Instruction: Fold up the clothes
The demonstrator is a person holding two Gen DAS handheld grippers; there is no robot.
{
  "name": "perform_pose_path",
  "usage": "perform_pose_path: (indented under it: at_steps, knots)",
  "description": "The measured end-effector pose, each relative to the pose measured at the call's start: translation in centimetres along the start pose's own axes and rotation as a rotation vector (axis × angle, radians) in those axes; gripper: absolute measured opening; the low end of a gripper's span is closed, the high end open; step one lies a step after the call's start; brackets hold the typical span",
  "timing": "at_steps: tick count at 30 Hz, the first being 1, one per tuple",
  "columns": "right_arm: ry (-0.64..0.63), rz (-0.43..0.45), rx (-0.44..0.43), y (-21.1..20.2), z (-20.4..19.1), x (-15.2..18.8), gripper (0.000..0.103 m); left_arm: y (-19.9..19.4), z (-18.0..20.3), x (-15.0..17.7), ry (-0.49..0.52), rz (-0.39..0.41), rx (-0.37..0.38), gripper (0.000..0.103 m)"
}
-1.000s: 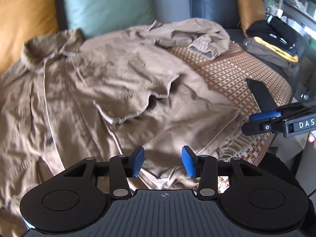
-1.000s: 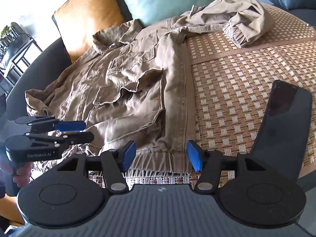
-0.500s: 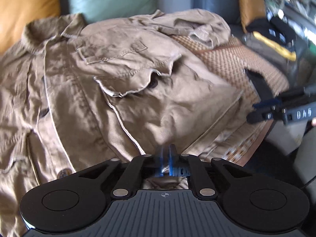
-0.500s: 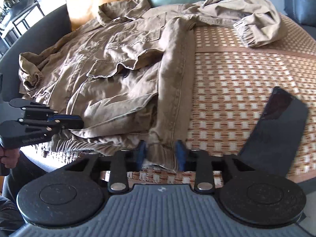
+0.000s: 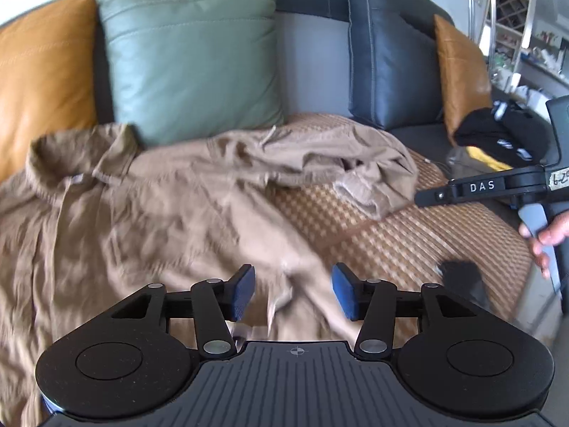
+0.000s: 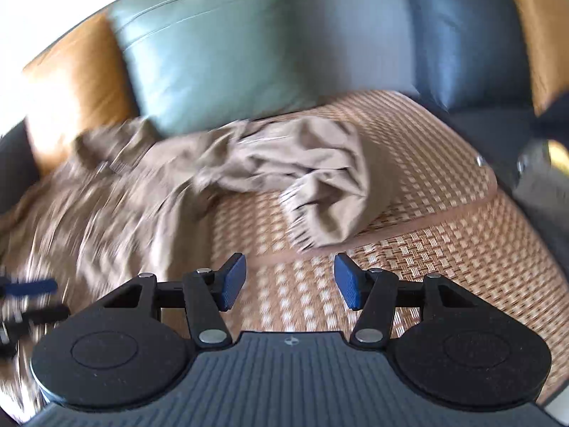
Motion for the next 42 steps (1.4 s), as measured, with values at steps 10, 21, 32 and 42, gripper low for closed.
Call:
perform_pose_path:
  at_steps: [10,21,32,42]
  knots:
    - [0.25,0.001,-0.076,6.9,3.8,-0.8,0.067,13.9,-0.1,-6.3,0.051,-0.071,-0.158,0.064]
    - [0.251,-0.098,-0.211,10.8,4.9,-1.8,0.027,19.2,-1.8,-5.1,0.063,-0.188,-0.191,0.033]
    - [-0.348,-0.214,0.294,6.9,9.4,-18.9,0.02,19.0,-2.4,-5.1,0.103,-0.184,-0.161,0.02]
    - [-0.586,-0.48,0.614,15.6,14.3,-12.9,0.04,18.0,-3.0,-5.4,0.109,-0.167,-0.099,0.028]
Point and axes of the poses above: each gripper's, at about its wrist camera, not at the fingertips, and y roughly the way its jaws point, z to its right, x to its underside, the point moved 4 cm from there along y, roughly the way its jaws point, and after that the axes turned 3 degrees about y, right-handed, at the moved point
